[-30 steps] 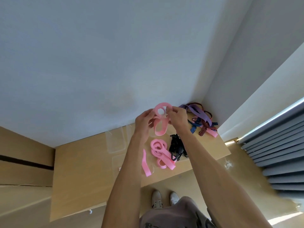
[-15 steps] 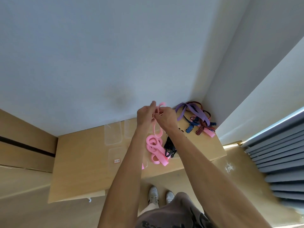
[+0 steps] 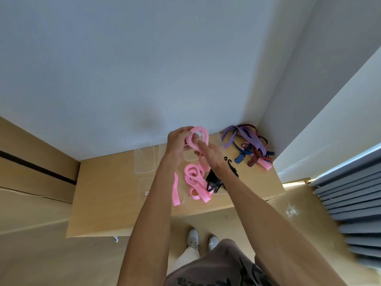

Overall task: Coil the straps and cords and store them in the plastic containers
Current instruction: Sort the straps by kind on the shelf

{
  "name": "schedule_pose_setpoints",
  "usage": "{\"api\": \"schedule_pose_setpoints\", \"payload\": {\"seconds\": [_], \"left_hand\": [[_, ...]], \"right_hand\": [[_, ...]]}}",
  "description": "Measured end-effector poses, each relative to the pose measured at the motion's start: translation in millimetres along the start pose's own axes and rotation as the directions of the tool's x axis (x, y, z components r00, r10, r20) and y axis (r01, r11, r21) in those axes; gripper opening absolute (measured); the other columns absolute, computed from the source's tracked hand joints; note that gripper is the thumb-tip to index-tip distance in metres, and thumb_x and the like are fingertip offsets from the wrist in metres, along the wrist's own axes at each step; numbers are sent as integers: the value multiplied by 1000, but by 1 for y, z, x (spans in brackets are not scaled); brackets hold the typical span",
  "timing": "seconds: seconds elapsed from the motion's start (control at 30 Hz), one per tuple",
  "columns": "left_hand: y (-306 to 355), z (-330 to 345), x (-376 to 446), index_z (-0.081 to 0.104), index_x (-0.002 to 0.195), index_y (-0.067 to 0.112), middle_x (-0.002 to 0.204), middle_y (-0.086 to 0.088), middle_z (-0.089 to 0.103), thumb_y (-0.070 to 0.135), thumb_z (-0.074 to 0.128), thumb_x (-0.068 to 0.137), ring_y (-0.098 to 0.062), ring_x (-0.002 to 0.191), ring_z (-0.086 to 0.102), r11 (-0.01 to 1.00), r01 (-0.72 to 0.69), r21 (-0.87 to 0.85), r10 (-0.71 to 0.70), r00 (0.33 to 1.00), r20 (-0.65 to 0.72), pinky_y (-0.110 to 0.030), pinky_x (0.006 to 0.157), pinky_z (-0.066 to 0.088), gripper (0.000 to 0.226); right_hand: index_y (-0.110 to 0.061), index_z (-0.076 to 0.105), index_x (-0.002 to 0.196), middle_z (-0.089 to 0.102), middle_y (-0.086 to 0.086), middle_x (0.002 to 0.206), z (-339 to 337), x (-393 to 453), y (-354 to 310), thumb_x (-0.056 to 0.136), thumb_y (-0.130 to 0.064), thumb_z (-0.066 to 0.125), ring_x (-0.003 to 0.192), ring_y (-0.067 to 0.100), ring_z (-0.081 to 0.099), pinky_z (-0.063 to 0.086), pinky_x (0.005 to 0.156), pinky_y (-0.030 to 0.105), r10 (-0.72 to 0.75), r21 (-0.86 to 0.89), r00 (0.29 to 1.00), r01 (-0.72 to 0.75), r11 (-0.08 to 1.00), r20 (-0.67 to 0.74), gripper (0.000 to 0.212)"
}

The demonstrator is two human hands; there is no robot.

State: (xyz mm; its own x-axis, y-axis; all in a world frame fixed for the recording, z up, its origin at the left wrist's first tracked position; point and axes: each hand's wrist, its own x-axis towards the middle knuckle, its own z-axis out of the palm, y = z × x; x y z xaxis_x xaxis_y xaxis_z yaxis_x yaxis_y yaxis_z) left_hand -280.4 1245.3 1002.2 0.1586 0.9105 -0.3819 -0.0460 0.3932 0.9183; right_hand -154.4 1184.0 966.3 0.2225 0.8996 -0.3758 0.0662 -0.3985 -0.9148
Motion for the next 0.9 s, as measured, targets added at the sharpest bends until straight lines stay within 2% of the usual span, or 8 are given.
{"api": "schedule_pose_setpoints", "payload": {"seconds": [0.1,0.23,0.4,0.5,0.57,0.73,0.8,0.9], "left_hand": [[-1,-12,-1,76,84,21,77,-6,74,3,56,81,-15,66,68,989,-8,147,22,996,-89,-27,57,52,27],[-24,-42,0,75,100,8,76,-7,71,-2,54,86,-19,69,64,911,-12,412,115,967,-227,-30,65,53,27],[-73,-81,2,74,103,5,100,-6,73,-6,58,85,9,57,57,874,96,477,91,931,-353,-1,52,40,26],[-100,-103,8,72,112,3,111,-10,72,-4,63,85,-13,87,68,873,179,453,-9,935,-353,-12,73,48,29],[-115,-116,17,72,111,5,110,-8,71,-4,65,83,-25,104,66,865,226,447,-76,941,-329,-25,85,50,31],[-149,-144,47,74,109,10,107,-7,73,-3,63,82,-26,102,66,794,280,539,-133,946,-295,-34,88,54,32],[-159,-150,62,74,106,9,105,-7,73,-1,63,83,-26,100,66,762,289,579,-127,944,-304,-34,85,53,28],[-174,-153,80,74,100,8,99,-6,73,0,63,83,-25,94,66,733,283,619,-119,949,-293,-27,74,46,21]], "right_hand": [[-8,70,101,76,13,81,12,-8,13,84,-55,58,72,25,70,52,72,35,106,104,981,-124,987,165,51],[-3,69,84,66,18,81,35,-13,39,91,-25,64,76,24,61,50,74,37,119,-61,974,-109,992,194,23],[4,67,92,63,15,85,65,-16,63,83,-18,74,74,21,55,48,71,39,192,-296,958,-124,947,214,26],[-8,67,86,62,0,76,89,-16,78,76,-16,80,66,11,54,42,60,21,276,-390,936,-176,904,217,18],[-18,61,80,58,-8,72,106,-12,90,74,-11,80,64,5,52,35,52,11,319,-421,931,-221,880,177,20],[-2,68,113,70,13,98,147,3,118,75,3,69,82,22,60,37,50,17,401,-377,914,-392,839,-56,39],[-3,68,111,68,9,92,160,15,126,76,1,67,79,22,59,35,49,18,411,-395,906,-415,820,-100,35],[-4,69,109,70,13,99,175,34,138,80,-1,64,84,25,62,48,62,28,404,-443,900,-433,785,-162,30]]}}
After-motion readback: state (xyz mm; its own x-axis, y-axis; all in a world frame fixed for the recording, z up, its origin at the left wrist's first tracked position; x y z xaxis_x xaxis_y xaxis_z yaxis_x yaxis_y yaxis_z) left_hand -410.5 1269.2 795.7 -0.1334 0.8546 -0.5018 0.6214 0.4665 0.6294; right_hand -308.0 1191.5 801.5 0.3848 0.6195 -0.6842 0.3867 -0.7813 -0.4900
